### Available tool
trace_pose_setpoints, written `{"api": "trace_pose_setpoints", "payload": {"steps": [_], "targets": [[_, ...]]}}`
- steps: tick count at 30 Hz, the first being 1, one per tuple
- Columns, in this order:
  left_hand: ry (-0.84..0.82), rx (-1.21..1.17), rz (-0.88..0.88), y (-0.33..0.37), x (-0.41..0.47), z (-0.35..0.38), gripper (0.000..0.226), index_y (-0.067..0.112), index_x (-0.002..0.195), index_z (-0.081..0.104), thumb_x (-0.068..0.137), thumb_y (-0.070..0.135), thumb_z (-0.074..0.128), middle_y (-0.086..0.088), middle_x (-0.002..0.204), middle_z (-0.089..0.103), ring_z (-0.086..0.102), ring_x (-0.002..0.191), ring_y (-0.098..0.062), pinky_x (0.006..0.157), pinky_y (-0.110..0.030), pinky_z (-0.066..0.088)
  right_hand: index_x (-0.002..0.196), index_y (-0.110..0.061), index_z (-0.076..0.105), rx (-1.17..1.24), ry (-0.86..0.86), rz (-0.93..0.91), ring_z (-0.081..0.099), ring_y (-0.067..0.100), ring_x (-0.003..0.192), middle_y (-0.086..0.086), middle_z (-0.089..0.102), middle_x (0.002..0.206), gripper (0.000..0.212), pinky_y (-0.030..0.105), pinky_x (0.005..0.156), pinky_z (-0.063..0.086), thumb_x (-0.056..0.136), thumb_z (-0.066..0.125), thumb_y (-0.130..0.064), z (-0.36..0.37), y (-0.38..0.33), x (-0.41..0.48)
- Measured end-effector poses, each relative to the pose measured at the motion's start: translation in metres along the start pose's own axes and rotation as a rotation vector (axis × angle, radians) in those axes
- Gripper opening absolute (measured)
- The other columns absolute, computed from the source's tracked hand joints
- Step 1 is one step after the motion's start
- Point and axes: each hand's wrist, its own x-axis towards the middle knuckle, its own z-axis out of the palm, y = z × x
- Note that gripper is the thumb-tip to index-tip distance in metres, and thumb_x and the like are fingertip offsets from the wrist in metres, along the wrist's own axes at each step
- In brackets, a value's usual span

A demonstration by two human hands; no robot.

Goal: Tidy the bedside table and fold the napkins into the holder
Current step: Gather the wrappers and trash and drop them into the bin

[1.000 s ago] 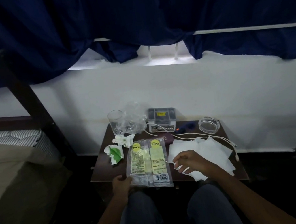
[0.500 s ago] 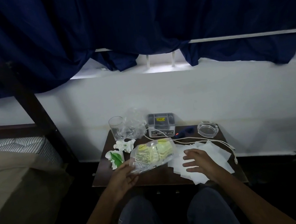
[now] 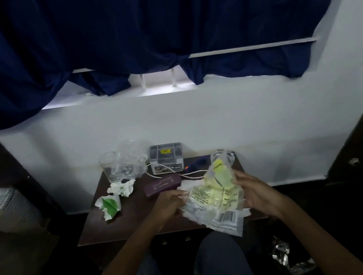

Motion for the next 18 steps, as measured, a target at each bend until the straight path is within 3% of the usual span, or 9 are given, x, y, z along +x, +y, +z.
{"api": "trace_pose_setpoints", "payload": {"steps": [2,4,7,9,11,14,16,18], "targets": [[-0.046,0.126,0.037,0.013,0.010,0.041,0.027,0.005,0.105,0.069,0.089,-0.002,0.049,0.003,0.071,0.062,0.055,0.051,-0.001,0.045,-0.014,0.046,0.125,-0.023,0.058,-0.112,-0.033,0.015,0.063,0.033,0.105,0.007,0.067,0.116,0.049,0.050,0.088,0.050,0.077,0.065,-0.012,-0.017,0.001,-0.017],[-0.101,0.133,0.043,0.026,0.016,0.081,0.024,0.007,0.101,0.068,0.091,0.001,0.047,-0.001,0.073,0.060,0.055,0.056,-0.008,0.045,-0.015,0.049,0.119,-0.021,0.063,-0.221,-0.001,0.025,0.066,0.021,0.095,0.000,0.070,0.103,0.048,0.040,0.081,0.055,0.078,0.064,0.004,-0.027,0.003,-0.034],[-0.267,-0.069,-0.077,0.040,0.019,0.141,0.018,0.005,0.097,0.060,0.093,0.006,0.043,-0.014,0.087,0.061,0.065,0.059,-0.016,0.056,-0.024,0.057,0.108,-0.023,0.064,-0.446,0.127,-0.069,0.064,0.008,0.097,0.001,0.065,0.111,0.055,0.023,0.079,0.054,0.066,0.075,0.010,-0.050,0.015,-0.053],[-0.396,-0.287,-0.242,0.041,0.019,0.171,0.018,0.004,0.104,0.054,0.095,0.011,0.040,-0.014,0.092,0.060,0.067,0.071,-0.023,0.064,-0.031,0.059,0.093,-0.022,0.061,-0.585,0.302,-0.164,0.061,-0.005,0.085,0.005,0.060,0.101,0.050,0.012,0.076,0.049,0.060,0.078,0.013,-0.070,0.025,-0.062],[-0.521,-0.380,-0.350,0.035,0.018,0.196,0.018,0.009,0.104,0.052,0.098,0.019,0.038,-0.010,0.097,0.061,0.065,0.085,-0.025,0.076,-0.035,0.054,0.087,-0.017,0.058,-0.683,0.429,-0.173,0.055,-0.002,0.077,0.003,0.056,0.090,0.042,0.011,0.069,0.045,0.061,0.079,0.008,-0.090,0.035,-0.071],[-0.585,-0.070,-0.274,0.025,0.015,0.221,0.017,0.020,0.106,0.053,0.098,0.027,0.039,-0.002,0.107,0.061,0.058,0.101,-0.019,0.088,-0.035,0.046,0.079,-0.010,0.058,-0.761,0.618,-0.167,0.051,0.012,0.075,0.008,0.057,0.077,0.017,0.016,0.061,0.040,0.070,0.071,-0.004,-0.125,0.055,-0.081],[-0.557,0.188,-0.131,0.025,0.014,0.229,0.026,0.017,0.119,0.057,0.098,0.024,0.042,0.001,0.116,0.056,0.049,0.106,-0.013,0.077,-0.021,0.044,0.077,-0.006,0.060,-0.828,0.790,-0.142,0.055,0.017,0.076,0.014,0.060,0.074,0.010,0.018,0.062,0.038,0.072,0.069,-0.006,-0.152,0.074,-0.085],[-0.528,0.301,-0.035,0.022,0.022,0.232,0.030,0.009,0.122,0.058,0.098,0.016,0.042,-0.002,0.123,0.056,0.045,0.104,-0.007,0.063,-0.007,0.038,0.085,-0.001,0.062,-0.809,0.941,-0.093,0.057,0.022,0.081,0.017,0.061,0.081,0.008,0.024,0.069,0.036,0.077,0.064,-0.001,-0.174,0.090,-0.088]]}}
